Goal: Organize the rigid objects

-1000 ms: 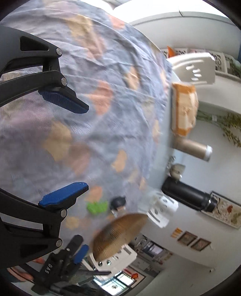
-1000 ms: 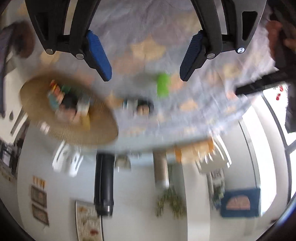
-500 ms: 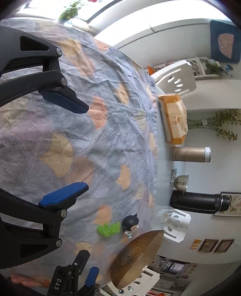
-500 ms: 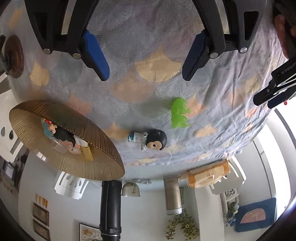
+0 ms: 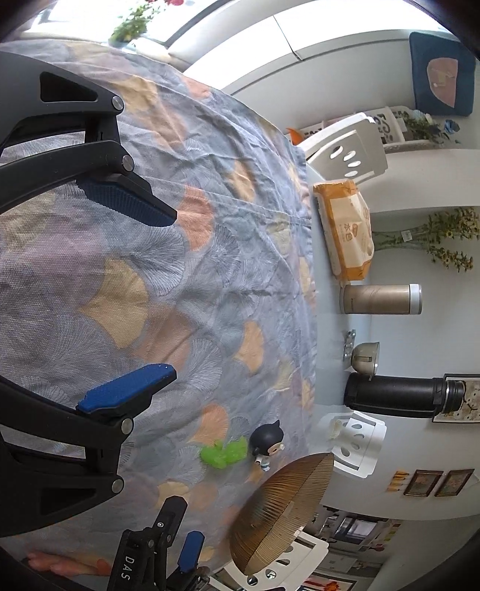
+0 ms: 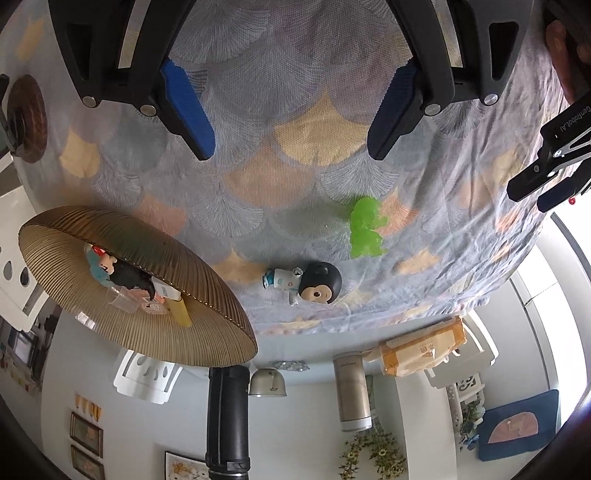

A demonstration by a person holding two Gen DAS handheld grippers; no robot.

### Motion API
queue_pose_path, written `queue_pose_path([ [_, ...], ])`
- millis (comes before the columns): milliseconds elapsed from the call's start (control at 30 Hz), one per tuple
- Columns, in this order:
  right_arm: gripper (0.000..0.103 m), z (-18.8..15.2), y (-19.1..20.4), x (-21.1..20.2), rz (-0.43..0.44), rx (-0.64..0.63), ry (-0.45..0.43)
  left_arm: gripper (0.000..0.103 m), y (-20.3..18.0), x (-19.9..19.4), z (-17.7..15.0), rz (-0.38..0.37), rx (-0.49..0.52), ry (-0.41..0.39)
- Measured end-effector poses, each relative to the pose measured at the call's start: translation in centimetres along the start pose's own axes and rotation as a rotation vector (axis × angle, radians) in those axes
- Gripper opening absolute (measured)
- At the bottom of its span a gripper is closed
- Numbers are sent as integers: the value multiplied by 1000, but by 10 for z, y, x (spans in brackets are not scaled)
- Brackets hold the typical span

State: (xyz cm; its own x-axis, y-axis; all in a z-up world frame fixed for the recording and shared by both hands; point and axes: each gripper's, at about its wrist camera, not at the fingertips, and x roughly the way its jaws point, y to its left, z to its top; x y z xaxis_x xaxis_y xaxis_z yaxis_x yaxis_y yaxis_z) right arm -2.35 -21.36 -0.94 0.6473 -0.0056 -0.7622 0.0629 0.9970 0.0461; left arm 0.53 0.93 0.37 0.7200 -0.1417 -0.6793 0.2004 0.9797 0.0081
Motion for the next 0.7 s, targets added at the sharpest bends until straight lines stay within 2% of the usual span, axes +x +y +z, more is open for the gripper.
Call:
queue_pose_path([
  [700,85,1,1,4,1,-5,22,76,-4,2,0,3,17,13],
])
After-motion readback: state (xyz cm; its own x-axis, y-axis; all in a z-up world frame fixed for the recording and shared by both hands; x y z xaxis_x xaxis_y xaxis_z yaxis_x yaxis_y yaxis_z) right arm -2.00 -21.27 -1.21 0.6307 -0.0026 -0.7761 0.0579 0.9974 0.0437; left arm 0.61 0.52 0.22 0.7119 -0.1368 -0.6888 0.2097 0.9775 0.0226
